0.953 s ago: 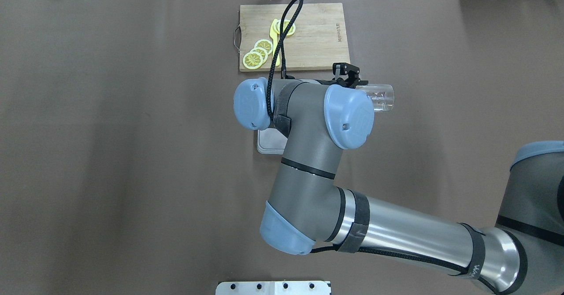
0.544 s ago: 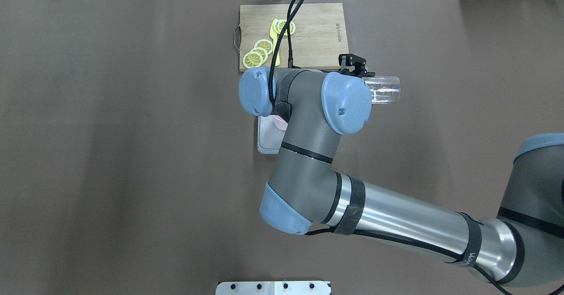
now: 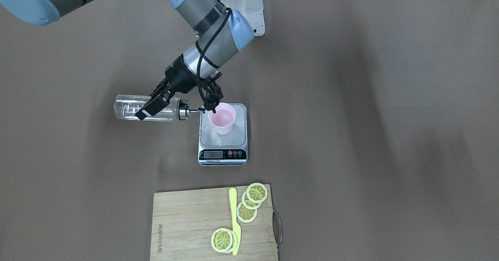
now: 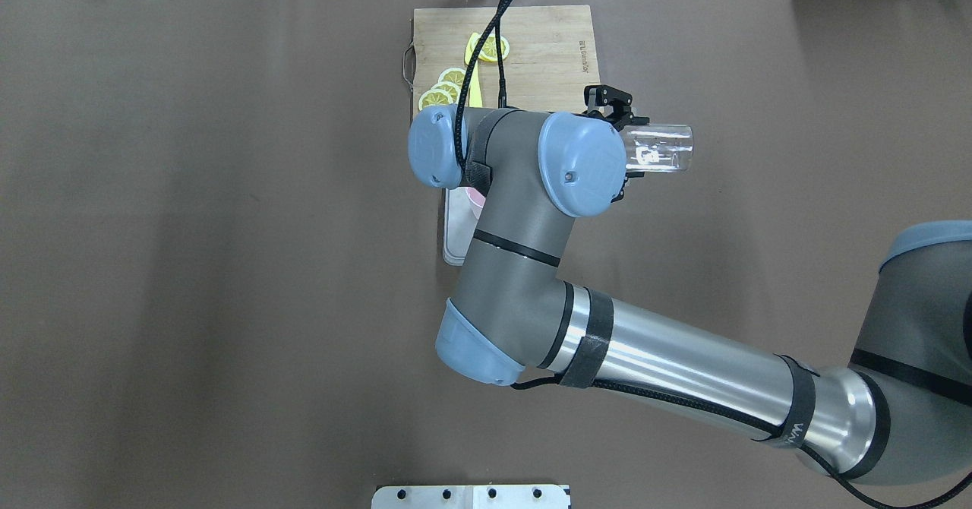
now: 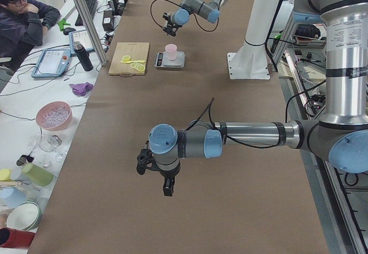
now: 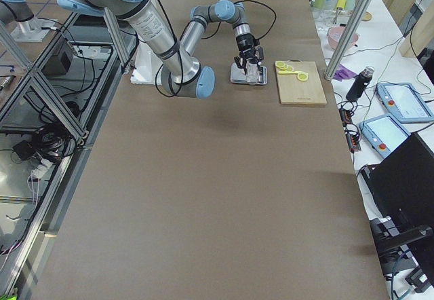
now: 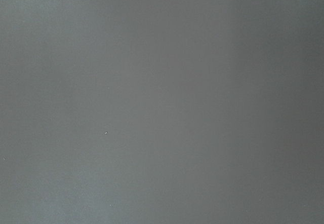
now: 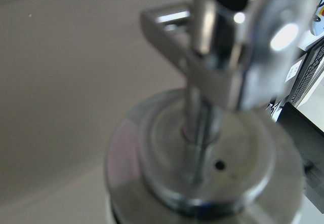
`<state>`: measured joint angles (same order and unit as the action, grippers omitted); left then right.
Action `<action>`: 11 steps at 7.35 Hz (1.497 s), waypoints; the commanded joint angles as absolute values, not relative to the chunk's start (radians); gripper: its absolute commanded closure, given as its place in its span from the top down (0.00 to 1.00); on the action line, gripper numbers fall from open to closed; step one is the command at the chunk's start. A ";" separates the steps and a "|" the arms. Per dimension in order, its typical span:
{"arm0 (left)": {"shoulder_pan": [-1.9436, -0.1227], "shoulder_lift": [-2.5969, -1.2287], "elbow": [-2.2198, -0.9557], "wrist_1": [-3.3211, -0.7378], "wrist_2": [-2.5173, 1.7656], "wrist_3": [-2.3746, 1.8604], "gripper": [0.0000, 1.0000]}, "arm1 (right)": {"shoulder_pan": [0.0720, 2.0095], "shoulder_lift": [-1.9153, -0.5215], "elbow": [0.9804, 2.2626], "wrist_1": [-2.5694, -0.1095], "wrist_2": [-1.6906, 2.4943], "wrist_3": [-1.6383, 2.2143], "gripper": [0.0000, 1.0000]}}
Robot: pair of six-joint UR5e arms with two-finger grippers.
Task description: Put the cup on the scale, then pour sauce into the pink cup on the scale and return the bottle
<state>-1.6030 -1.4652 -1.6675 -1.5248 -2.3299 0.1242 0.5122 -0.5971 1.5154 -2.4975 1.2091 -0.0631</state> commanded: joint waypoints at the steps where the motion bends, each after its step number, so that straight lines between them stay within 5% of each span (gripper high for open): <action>1: -1.605 -1.465 -1.666 -1.525 -2.330 0.124 0.98 | 0.509 -0.588 1.506 -2.531 1.192 -0.058 0.00; 11: -1.609 -1.439 -1.667 -1.525 -2.330 0.124 0.98 | 0.457 -0.548 1.499 -2.683 1.086 -0.054 0.00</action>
